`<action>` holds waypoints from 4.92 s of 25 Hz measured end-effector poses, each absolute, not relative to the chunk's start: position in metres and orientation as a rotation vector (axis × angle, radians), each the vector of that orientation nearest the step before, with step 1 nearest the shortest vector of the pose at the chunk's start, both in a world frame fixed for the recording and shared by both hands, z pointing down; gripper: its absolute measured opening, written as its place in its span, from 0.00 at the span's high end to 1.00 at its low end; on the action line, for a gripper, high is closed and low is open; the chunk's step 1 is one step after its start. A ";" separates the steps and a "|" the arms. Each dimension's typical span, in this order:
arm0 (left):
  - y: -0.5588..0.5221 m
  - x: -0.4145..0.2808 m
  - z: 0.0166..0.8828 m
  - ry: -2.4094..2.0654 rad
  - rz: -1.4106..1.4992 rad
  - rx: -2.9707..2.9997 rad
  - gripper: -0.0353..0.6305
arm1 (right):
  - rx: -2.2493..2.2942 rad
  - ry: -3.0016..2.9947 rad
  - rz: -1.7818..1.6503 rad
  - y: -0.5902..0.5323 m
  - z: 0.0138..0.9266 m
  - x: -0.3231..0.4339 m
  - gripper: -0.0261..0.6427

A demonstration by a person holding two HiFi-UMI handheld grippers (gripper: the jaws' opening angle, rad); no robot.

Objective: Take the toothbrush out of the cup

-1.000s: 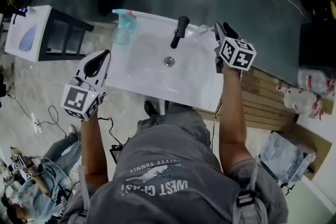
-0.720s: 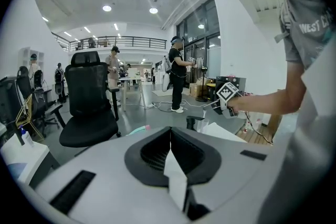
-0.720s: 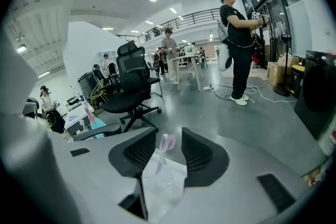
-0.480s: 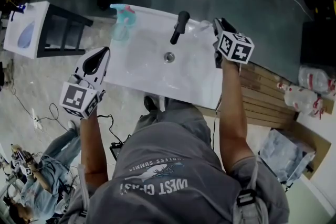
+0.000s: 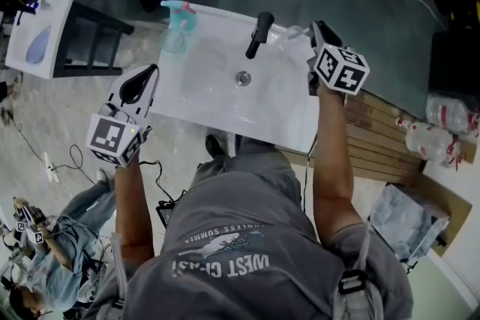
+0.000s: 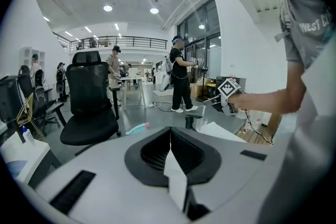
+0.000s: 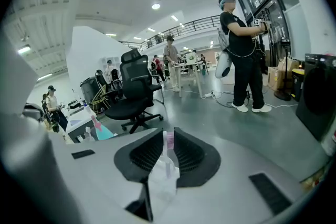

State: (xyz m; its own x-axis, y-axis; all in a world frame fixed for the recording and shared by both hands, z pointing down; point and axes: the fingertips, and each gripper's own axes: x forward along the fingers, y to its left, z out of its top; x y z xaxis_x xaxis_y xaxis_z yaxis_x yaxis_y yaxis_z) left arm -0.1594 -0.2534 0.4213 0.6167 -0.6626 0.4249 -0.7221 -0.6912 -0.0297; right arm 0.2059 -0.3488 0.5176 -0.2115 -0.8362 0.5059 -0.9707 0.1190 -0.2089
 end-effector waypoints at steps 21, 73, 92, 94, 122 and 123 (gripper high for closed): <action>-0.242 -0.168 0.420 -1.128 0.610 2.721 0.95 | 1.884 -2.243 0.566 -0.309 0.425 0.194 0.85; -0.339 -0.143 0.518 -1.059 0.761 2.610 0.94 | 1.876 -2.176 0.708 -0.281 0.451 0.219 0.83; -0.383 -0.128 0.563 -1.128 0.895 2.552 0.77 | 1.882 -2.123 0.739 -0.290 0.467 0.242 0.83; -0.384 -0.130 0.561 -1.153 0.899 2.561 0.86 | 1.884 -2.120 0.742 -0.289 0.468 0.242 0.84; -0.363 -0.154 0.425 -1.330 0.415 2.687 0.88 | 1.878 -2.162 0.692 -0.272 0.446 0.216 0.84; -0.361 -0.154 0.421 -1.325 0.392 2.686 0.88 | 1.878 -2.165 0.690 -0.271 0.444 0.214 0.84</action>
